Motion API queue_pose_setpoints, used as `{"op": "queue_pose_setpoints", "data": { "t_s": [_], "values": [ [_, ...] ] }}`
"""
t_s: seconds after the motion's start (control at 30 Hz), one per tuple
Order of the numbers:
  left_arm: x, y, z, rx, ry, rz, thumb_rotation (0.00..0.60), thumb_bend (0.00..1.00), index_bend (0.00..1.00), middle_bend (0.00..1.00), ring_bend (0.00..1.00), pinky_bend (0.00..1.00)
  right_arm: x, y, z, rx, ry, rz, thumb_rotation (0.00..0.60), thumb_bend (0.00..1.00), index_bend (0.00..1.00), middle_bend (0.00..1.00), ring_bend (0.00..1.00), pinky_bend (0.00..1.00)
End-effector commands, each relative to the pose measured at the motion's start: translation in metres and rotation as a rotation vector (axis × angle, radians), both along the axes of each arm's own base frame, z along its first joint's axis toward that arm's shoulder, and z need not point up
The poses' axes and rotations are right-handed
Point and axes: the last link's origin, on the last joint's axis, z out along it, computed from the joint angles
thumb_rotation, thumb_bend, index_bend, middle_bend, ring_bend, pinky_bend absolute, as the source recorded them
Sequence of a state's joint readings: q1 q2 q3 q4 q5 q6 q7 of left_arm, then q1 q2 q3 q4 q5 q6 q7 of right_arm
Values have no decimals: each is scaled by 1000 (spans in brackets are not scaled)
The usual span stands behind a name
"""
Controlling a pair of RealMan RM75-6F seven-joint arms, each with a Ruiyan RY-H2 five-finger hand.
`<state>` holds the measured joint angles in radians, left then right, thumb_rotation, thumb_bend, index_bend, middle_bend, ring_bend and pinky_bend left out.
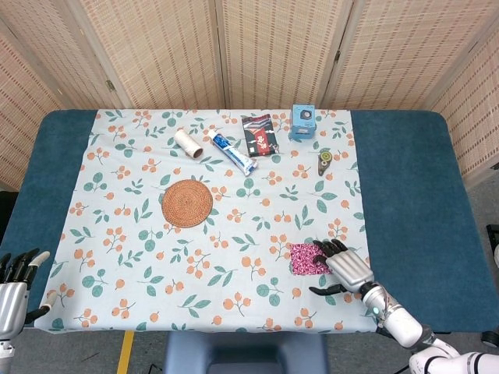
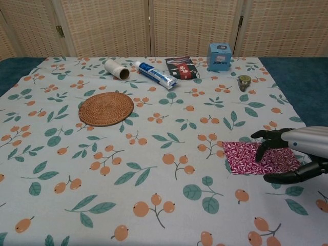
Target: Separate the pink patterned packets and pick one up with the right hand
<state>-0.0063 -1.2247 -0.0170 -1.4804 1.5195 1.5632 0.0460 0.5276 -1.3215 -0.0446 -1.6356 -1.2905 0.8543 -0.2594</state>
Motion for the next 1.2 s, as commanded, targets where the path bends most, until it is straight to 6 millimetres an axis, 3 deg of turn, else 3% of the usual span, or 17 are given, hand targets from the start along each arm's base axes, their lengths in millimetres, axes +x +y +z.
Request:
{"op": "queue_pose_setpoints", "data": {
  "t_s": [0.03,0.7,0.87,1.2],
  "values": [
    [0,0,0,-1,0,-1,600,327,199,143,147,3,0,-2,-1,0,4,-1,145,268,257,37,0,0],
    [0,0,0,-5,6,0,600,327,203,143,147,3,9,-40,-5,-54,14,-6,143,267,257,40,0,0],
    [0,0,0,-3,5,2,600,327,203,143,147,3,15,-26,1,-29,-15,24,144,268,257,48,0,0],
    [3,2,-1,-4,4,-7,600,327,201,143,148,3,0,6,12,8,5,25,143,268,257,49,0,0]
  ]
}}
